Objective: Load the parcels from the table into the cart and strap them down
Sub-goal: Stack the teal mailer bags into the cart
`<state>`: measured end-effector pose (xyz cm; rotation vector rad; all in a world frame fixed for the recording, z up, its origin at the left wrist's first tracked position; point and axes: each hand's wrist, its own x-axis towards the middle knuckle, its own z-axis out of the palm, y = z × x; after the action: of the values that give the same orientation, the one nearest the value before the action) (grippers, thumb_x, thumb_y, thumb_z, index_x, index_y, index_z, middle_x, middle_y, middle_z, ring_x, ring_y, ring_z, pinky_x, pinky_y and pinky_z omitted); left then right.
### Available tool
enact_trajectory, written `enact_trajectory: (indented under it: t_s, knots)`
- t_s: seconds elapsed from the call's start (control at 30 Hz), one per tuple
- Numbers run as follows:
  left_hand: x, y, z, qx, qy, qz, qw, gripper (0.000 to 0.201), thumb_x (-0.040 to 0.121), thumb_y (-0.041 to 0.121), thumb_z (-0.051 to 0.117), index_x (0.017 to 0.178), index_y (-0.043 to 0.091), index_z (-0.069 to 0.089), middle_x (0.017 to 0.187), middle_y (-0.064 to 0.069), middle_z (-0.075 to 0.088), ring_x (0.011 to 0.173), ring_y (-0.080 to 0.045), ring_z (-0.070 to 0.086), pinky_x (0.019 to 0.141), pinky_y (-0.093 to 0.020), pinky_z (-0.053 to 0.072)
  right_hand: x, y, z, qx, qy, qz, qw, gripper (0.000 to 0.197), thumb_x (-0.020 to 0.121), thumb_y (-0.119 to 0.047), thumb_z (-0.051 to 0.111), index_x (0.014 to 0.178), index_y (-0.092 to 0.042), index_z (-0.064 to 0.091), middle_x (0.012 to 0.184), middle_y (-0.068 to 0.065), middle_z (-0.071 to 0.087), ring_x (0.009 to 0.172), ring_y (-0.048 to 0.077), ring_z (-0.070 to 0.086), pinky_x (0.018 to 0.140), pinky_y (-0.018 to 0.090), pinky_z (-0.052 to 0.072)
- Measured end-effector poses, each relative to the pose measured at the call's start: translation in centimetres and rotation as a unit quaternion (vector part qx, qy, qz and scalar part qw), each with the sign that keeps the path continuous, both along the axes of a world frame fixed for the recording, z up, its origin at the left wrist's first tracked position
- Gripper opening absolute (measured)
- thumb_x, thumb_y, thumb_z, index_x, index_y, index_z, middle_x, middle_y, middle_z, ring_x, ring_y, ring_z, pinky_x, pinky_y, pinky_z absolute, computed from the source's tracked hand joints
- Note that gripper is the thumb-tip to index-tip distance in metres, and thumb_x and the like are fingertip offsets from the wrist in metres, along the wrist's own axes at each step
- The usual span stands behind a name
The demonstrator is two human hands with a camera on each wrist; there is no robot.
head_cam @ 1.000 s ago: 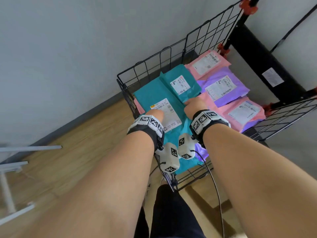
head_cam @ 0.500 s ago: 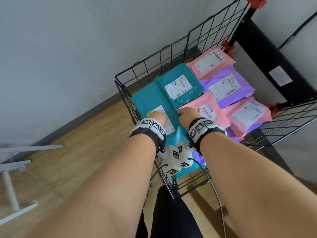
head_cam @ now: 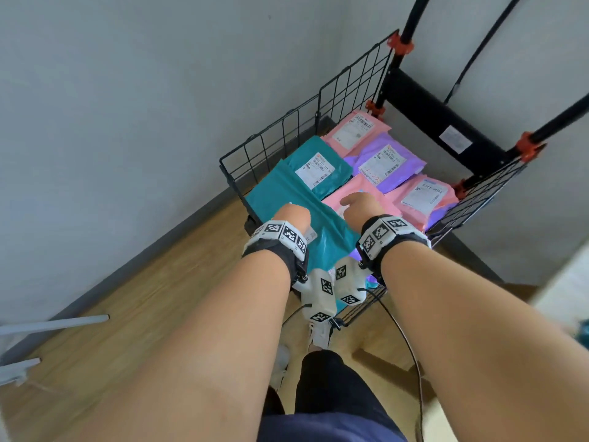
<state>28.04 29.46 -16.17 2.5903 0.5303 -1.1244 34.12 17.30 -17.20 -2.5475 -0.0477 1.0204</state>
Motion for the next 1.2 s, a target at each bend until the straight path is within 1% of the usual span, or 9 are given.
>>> enact_trajectory:
  t_s: [0.2, 0.3, 0.4, 0.5, 0.67, 0.77, 0.83, 1.0, 1.2]
  knots:
    - [-2.5, -0.9, 4.4, -0.025, -0.111, -0.038, 0.993, 0.032, 0.097, 0.004, 0.04, 0.125, 0.002, 0.055, 0.126, -0.013, 0.059, 0.118, -0.029, 0.055, 0.094, -0.032, 0.044, -4.3, -1.9, 4.6, 0.005, -0.091, -0.046, 0.995, 0.045, 0.091, -0.001, 0.043, 0.132, -0.015, 0.058, 0.139, 0.007, 0.053, 0.124, 0.027, 0.052, 0.104, 0.036, 0.044]
    - [-4.1, -2.0, 6.0, -0.026, -0.14, -0.07, 0.987, 0.029, 0.098, 0.001, 0.036, 0.118, 0.004, 0.058, 0.107, -0.011, 0.062, 0.109, -0.031, 0.056, 0.087, -0.031, 0.044, -7.3, -3.6, 6.1, 0.005, -0.121, -0.073, 0.99, 0.047, 0.09, 0.001, 0.041, 0.131, -0.015, 0.058, 0.138, 0.01, 0.053, 0.122, 0.029, 0.054, 0.102, 0.038, 0.045]
    - [-4.9, -3.4, 7.3, -0.023, -0.158, -0.095, 0.983, 0.035, 0.101, 0.003, 0.033, 0.128, -0.005, 0.053, 0.131, -0.021, 0.054, 0.124, -0.033, 0.05, 0.098, -0.032, 0.04, -10.1, -6.1, 7.5, 0.011, -0.146, -0.12, 0.982, 0.048, 0.091, 0.002, 0.04, 0.132, -0.016, 0.058, 0.138, 0.009, 0.053, 0.122, 0.029, 0.054, 0.101, 0.035, 0.046]
    - [-6.2, -5.7, 9.0, -0.008, -0.194, -0.142, 0.971, 0.036, 0.098, -0.003, 0.033, 0.13, -0.004, 0.051, 0.13, -0.019, 0.055, 0.12, -0.032, 0.053, 0.095, -0.034, 0.044, -12.8, -9.1, 8.8, 0.016, -0.182, -0.17, 0.968, 0.039, 0.092, -0.004, 0.046, 0.126, -0.015, 0.062, 0.132, 0.009, 0.059, 0.12, 0.027, 0.055, 0.1, 0.032, 0.045]
    - [-8.6, -11.6, 10.2, -0.067, -0.232, -0.181, 0.953, 0.037, 0.098, -0.003, 0.033, 0.13, -0.004, 0.051, 0.128, -0.019, 0.057, 0.119, -0.033, 0.055, 0.089, -0.034, 0.044, -17.2, -14.9, 10.9, 0.019, -0.209, -0.254, 0.944, 0.038, 0.089, 0.0, 0.047, 0.12, -0.01, 0.065, 0.126, 0.011, 0.062, 0.118, 0.03, 0.056, 0.102, 0.034, 0.044]
    - [-9.4, -15.6, 10.3, -0.108, -0.206, -0.125, 0.964, 0.037, 0.101, 0.007, 0.033, 0.133, -0.003, 0.05, 0.131, -0.019, 0.056, 0.122, -0.033, 0.053, 0.096, -0.034, 0.043, -19.2, -19.0, 11.3, 0.01, -0.209, -0.307, 0.928, 0.038, 0.09, 0.0, 0.047, 0.122, -0.012, 0.064, 0.128, 0.01, 0.061, 0.119, 0.029, 0.055, 0.101, 0.033, 0.044]
    - [-9.8, -18.5, 10.4, -0.124, -0.196, -0.143, 0.962, 0.037, 0.1, 0.01, 0.035, 0.128, -0.004, 0.054, 0.132, -0.019, 0.055, 0.123, -0.033, 0.052, 0.097, -0.034, 0.043, -20.2, -22.0, 11.1, 0.013, -0.207, -0.351, 0.913, 0.04, 0.089, 0.0, 0.047, 0.123, -0.015, 0.063, 0.13, 0.009, 0.059, 0.119, 0.026, 0.055, 0.1, 0.032, 0.044]
    - [-11.7, -27.1, 9.9, -0.12, -0.169, -0.227, 0.952, 0.037, 0.095, -0.002, 0.038, 0.127, -0.001, 0.057, 0.129, -0.014, 0.058, 0.121, -0.032, 0.054, 0.094, -0.036, 0.046, -23.1, -30.2, 9.7, 0.003, -0.201, -0.414, 0.888, 0.039, 0.088, -0.005, 0.051, 0.122, -0.017, 0.064, 0.126, 0.007, 0.061, 0.117, 0.026, 0.056, 0.097, 0.029, 0.042]
    - [-14.0, -38.1, 7.6, -0.185, -0.146, -0.176, 0.956, 0.037, 0.097, 0.001, 0.036, 0.13, 0.0, 0.054, 0.132, -0.016, 0.056, 0.121, -0.032, 0.054, 0.096, -0.036, 0.044, -26.0, -40.5, 7.9, -0.025, -0.16, -0.446, 0.88, 0.04, 0.089, -0.005, 0.047, 0.126, -0.013, 0.06, 0.129, 0.011, 0.06, 0.115, 0.029, 0.058, 0.097, 0.033, 0.046]
